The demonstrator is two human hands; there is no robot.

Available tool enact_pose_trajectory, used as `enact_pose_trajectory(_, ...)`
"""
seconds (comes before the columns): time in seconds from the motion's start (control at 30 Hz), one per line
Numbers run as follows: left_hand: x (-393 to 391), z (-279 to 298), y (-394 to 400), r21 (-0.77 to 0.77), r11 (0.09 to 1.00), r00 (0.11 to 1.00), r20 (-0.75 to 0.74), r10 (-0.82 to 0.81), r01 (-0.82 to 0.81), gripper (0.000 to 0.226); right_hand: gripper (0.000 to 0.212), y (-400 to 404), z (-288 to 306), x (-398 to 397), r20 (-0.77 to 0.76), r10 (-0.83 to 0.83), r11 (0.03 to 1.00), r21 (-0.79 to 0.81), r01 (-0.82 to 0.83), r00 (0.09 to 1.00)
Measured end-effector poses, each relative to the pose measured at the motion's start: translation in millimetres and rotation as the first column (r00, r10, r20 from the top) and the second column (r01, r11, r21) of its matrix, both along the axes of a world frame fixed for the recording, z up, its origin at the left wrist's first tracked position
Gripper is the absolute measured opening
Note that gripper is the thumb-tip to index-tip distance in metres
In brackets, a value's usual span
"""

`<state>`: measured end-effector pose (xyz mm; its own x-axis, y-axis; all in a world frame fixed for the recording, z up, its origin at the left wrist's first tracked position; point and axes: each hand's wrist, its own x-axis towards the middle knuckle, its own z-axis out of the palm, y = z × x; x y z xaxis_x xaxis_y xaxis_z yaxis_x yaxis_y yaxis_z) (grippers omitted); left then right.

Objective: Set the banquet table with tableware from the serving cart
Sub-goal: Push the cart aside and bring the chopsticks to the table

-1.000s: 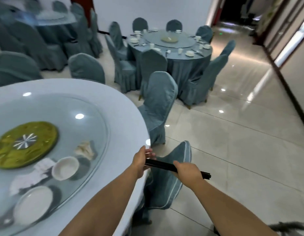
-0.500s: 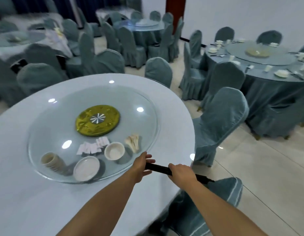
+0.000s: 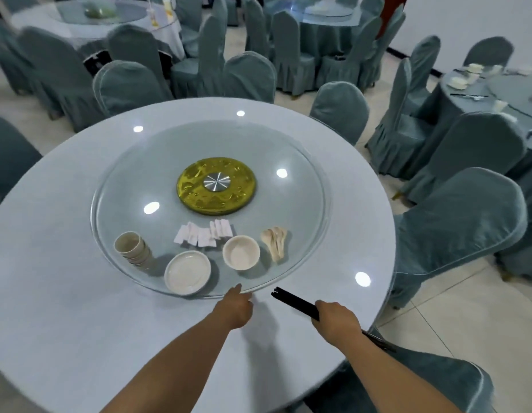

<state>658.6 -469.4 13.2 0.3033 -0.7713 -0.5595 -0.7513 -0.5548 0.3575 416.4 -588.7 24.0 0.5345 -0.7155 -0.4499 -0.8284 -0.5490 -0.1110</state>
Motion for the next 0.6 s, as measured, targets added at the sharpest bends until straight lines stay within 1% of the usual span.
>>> enact_pose_trajectory(0.13,26,-28,0,0.116,0.984,0.990,0.014,-0.137,0.135,0.049,0.017,-1,-19,26,-0.057,-0.046,0.998,0.029,0.048,0.997)
enact_pose_trajectory(0.2,39,-42,0,0.140,0.974,0.983,0.018,-0.181,0.177,0.048,0.017,1,-26,40,-0.072,-0.069,0.997,0.039,0.072,0.995)
enact_pose_trajectory(0.33,61,-63,13,0.099,0.954,0.955,0.068,-0.289,0.282,0.046,0.020,3,-35,65,-0.052,-0.131,0.991,0.030,0.133,0.990)
enact_pose_trajectory(0.43,73,-74,23,0.070,0.936,0.929,0.117,-0.351,0.345,0.051,0.022,3,-39,82,-0.055,-0.152,0.988,0.017,0.153,0.987)
enact_pose_trajectory(0.5,76,-74,24,0.065,0.935,0.927,0.120,-0.355,0.350,0.054,0.023,2,-39,89,-0.068,-0.167,0.986,0.015,0.169,0.984)
enact_pose_trajectory(0.6,83,-74,26,0.047,0.948,0.944,0.092,-0.318,0.315,0.053,0.023,-3,-40,98,-0.084,-0.195,0.981,0.007,0.196,0.977)
